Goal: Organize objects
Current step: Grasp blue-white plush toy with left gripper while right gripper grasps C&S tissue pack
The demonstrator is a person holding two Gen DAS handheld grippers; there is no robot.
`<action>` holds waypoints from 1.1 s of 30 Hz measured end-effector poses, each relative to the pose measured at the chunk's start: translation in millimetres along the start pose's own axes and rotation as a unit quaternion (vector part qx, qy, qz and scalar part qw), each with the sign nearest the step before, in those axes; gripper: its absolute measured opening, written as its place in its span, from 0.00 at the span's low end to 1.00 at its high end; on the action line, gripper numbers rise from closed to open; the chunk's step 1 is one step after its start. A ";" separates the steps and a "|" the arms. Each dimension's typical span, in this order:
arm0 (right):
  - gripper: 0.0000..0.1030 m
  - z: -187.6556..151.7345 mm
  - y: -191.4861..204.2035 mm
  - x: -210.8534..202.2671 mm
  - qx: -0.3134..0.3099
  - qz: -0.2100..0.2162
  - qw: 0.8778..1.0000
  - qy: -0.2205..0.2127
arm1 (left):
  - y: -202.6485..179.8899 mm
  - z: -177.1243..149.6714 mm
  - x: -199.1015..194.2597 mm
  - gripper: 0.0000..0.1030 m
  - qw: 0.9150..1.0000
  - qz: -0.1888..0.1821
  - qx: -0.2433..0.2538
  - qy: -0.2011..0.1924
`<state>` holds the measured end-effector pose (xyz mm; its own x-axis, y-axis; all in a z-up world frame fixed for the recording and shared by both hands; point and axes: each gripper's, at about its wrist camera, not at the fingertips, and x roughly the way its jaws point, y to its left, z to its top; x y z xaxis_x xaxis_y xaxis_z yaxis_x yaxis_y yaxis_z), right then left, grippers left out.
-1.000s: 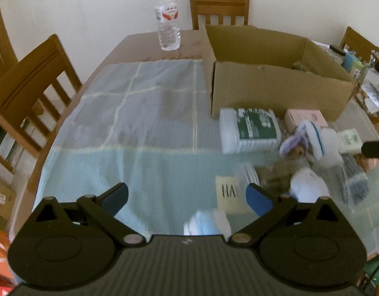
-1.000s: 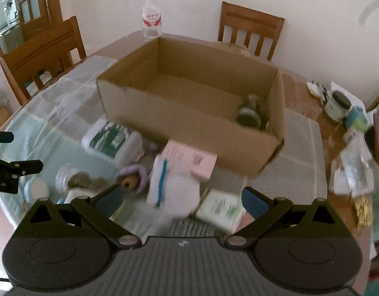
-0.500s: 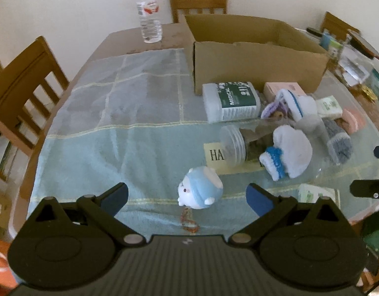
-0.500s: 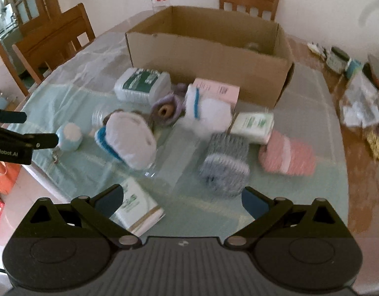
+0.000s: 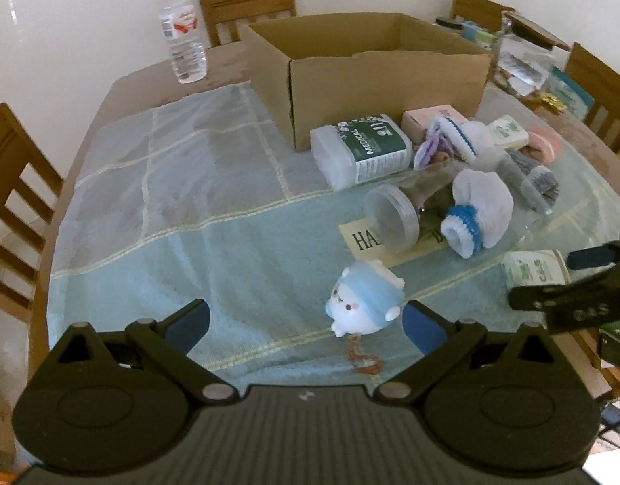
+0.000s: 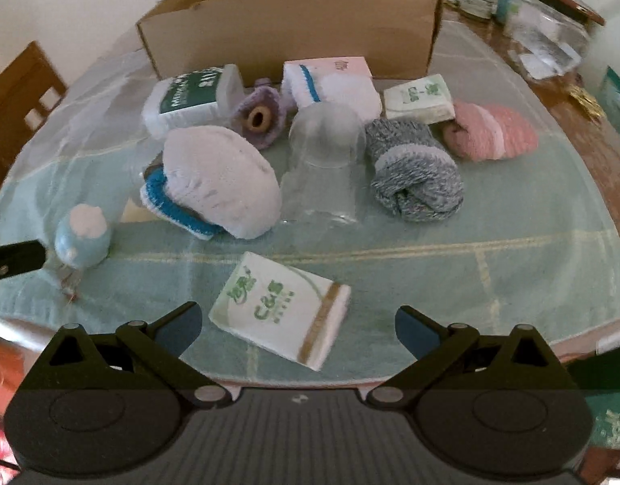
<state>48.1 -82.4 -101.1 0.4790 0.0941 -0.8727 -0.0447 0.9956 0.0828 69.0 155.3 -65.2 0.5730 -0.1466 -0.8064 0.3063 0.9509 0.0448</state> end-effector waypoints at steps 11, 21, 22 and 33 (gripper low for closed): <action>1.00 -1.2 1.0 10.1 -0.006 -0.055 0.998 -0.015 | -3.0 -6.0 18.1 0.98 0.999 -0.042 0.027 0.002; 1.00 -4.9 -3.9 6.7 -0.008 -0.055 0.998 -0.018 | -16.2 -3.8 37.4 0.80 0.995 -0.061 0.078 -0.014; 1.00 -5.4 -3.3 6.5 -0.008 -0.056 0.998 -0.019 | -16.8 -3.9 39.1 0.78 0.995 -0.064 0.080 -0.013; 0.83 -5.1 3.6 1.3 -0.019 -0.049 0.998 -0.028 | -15.5 -3.4 49.8 0.58 0.992 -0.091 0.086 -0.009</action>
<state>44.1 -78.6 -104.3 0.5303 -0.0030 -0.8478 -0.0279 0.9994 -0.0210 90.2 134.1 -108.0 0.5090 -0.3181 -0.7999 0.5303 0.8478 0.0003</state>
